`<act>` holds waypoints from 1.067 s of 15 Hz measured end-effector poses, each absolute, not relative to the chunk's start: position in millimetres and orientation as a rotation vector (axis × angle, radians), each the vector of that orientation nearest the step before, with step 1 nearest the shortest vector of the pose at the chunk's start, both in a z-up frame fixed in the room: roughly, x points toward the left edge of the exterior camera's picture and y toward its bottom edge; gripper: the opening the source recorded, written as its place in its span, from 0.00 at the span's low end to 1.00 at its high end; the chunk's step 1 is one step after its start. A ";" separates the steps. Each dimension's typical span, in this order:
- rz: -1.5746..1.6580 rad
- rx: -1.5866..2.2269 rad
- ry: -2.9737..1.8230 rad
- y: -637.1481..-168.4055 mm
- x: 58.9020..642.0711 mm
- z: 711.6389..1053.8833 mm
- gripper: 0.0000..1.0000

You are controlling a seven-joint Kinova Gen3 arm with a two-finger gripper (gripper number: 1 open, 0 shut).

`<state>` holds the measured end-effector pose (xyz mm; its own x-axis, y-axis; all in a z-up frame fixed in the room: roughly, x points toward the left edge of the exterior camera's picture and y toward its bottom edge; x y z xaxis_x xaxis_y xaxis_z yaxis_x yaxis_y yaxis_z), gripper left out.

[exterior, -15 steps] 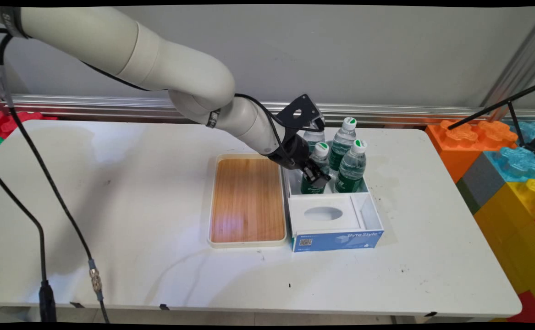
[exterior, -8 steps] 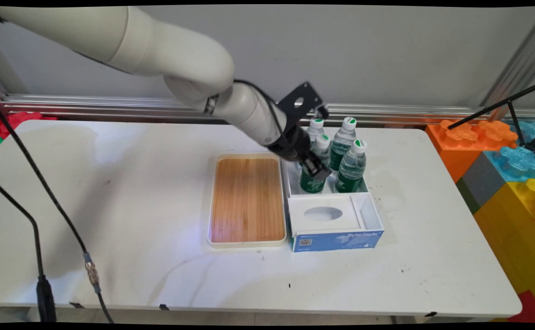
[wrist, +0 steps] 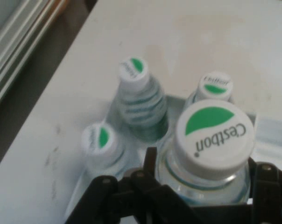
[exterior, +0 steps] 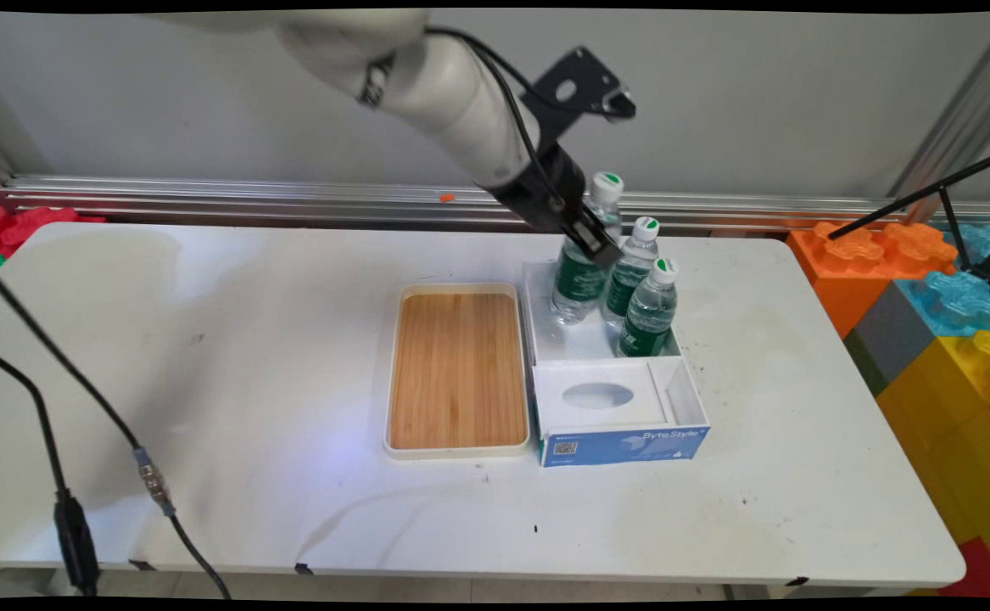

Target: Place the picked object on the tray

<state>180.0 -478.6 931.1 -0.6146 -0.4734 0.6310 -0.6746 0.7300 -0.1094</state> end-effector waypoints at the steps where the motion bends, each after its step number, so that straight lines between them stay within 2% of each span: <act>1: 0.461 0.873 -2.361 -477.2 184.5 936.4 0.00; 4: 0.498 0.903 -2.421 -470.3 208.5 952.8 0.00; 6: 0.516 0.908 -2.448 -468.4 224.1 952.2 0.00; 11: 0.498 0.905 -2.458 -472.4 255.3 931.5 0.00; 16: 0.480 0.888 -2.440 -481.4 281.8 896.4 0.00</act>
